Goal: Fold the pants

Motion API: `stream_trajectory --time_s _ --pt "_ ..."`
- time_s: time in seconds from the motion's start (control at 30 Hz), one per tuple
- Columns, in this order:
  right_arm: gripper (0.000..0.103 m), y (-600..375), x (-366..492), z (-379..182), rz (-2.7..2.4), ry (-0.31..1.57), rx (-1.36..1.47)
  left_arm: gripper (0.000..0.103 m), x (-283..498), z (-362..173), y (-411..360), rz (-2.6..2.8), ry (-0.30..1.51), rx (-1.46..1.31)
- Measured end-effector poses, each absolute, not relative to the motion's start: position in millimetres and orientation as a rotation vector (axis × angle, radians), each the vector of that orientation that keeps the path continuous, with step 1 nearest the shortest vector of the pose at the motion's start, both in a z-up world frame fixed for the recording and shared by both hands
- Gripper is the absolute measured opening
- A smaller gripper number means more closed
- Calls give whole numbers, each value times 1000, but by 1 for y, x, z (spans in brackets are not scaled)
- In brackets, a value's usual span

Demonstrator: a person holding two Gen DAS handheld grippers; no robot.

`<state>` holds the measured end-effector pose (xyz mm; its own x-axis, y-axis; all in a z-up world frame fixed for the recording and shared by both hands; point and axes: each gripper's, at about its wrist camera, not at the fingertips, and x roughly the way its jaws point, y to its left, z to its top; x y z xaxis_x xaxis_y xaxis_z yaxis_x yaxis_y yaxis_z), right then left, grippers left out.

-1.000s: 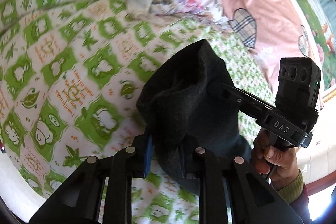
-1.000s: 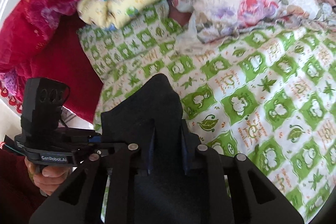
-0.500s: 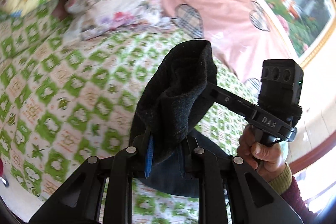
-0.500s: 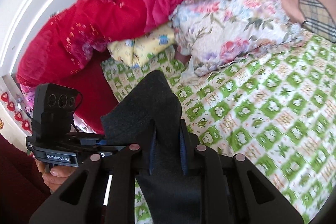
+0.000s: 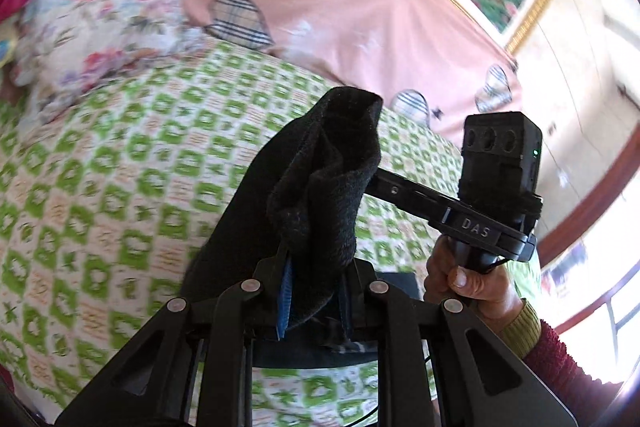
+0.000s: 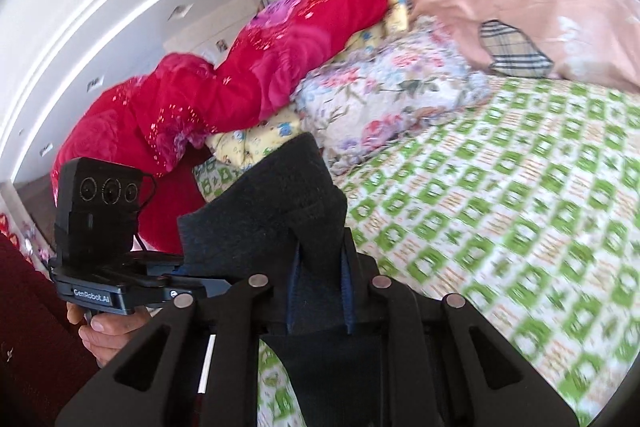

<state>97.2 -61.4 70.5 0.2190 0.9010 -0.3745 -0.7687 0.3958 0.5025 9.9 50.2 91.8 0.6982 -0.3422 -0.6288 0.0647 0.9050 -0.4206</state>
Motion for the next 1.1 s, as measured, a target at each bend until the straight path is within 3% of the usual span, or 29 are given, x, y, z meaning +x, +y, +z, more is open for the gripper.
stream_trajectory --time_s 0.63,1.1 --pt "18 -185 67 5 971 697 429 19 31 34 -88 -391 932 -153" --pt "20 -217 49 -26 843 754 452 21 33 -3 -124 -450 975 -29"
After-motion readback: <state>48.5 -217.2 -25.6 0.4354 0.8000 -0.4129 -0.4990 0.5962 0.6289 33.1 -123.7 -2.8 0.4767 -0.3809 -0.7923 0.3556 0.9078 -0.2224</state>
